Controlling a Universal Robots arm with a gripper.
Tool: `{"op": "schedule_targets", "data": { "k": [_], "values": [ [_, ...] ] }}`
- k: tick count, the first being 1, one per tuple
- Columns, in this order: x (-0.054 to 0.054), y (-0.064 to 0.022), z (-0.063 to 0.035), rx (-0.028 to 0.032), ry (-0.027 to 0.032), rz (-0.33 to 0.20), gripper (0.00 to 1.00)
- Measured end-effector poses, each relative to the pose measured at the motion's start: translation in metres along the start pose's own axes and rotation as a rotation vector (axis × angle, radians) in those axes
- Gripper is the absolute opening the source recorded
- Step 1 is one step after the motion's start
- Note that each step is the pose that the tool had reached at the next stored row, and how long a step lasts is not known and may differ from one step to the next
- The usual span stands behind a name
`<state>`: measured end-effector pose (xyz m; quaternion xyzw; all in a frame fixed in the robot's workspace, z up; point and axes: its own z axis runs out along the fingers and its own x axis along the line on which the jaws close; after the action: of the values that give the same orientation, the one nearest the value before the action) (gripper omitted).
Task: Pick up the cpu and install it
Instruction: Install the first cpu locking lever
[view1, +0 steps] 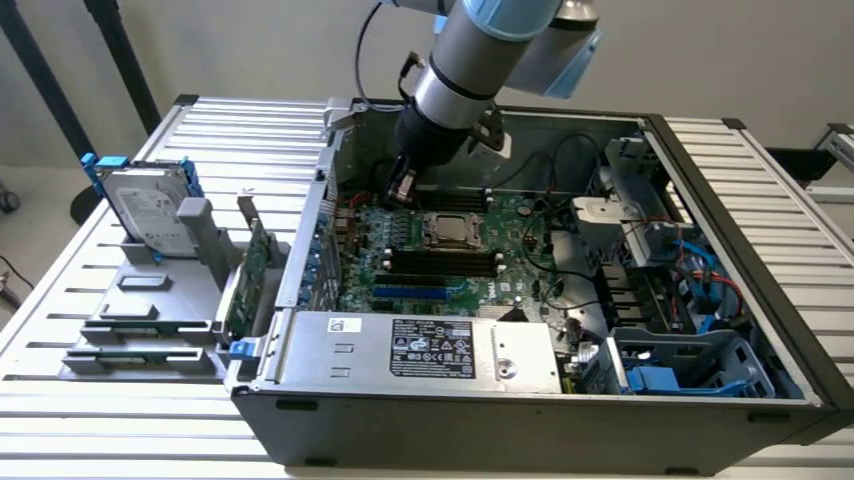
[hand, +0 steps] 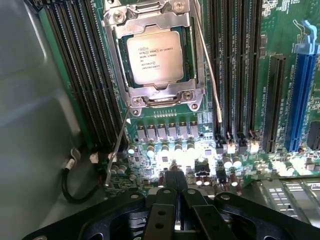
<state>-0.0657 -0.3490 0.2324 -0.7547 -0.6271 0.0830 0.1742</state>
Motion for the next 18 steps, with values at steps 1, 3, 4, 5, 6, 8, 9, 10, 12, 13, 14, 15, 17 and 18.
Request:
{"op": "schedule_targets", "data": {
  "k": [1,3,4,5,6,8,9,10,12,13,14,15,17,18],
  "values": [
    [0.0,-0.0002,0.0,-0.0001,0.0075,0.007,0.11],
    [-0.0001,-0.0007,-0.0002,-0.0001,0.0229,0.022,0.11],
    [-0.0001,-0.001,-0.0002,0.0,0.0311,0.03,0.11],
    [-0.0002,-0.0014,-0.0004,0.0002,0.0391,0.037,0.11],
    [-0.0002,-0.0018,-0.0006,0.0005,0.0473,0.043,0.11],
    [-0.0002,-0.0027,-0.0015,0.001,0.0625,0.055,0.11],
    [-0.0001,-0.0032,-0.0021,0.001,0.0699,0.061,0.11],
    [-0.0001,-0.0037,-0.0028,0.001,0.0767,0.068,0.11],
    [-0.0001,-0.0046,-0.0042,0.0009,0.0902,0.081,0.11],
    [0.0,-0.0052,-0.0049,0.0008,0.0972,0.089,0.11],
    [0.0,-0.0056,-0.0056,0.0006,0.1038,0.096,0.11],
    [0.0001,-0.0061,-0.0062,0.0005,0.1108,0.103,0.11],
    [0.0001,-0.0067,-0.0071,-0.0003,0.1246,0.119,0.11],
    [0.0001,-0.007,-0.0074,-0.0007,0.1311,0.127,0.11]
  ]
}}
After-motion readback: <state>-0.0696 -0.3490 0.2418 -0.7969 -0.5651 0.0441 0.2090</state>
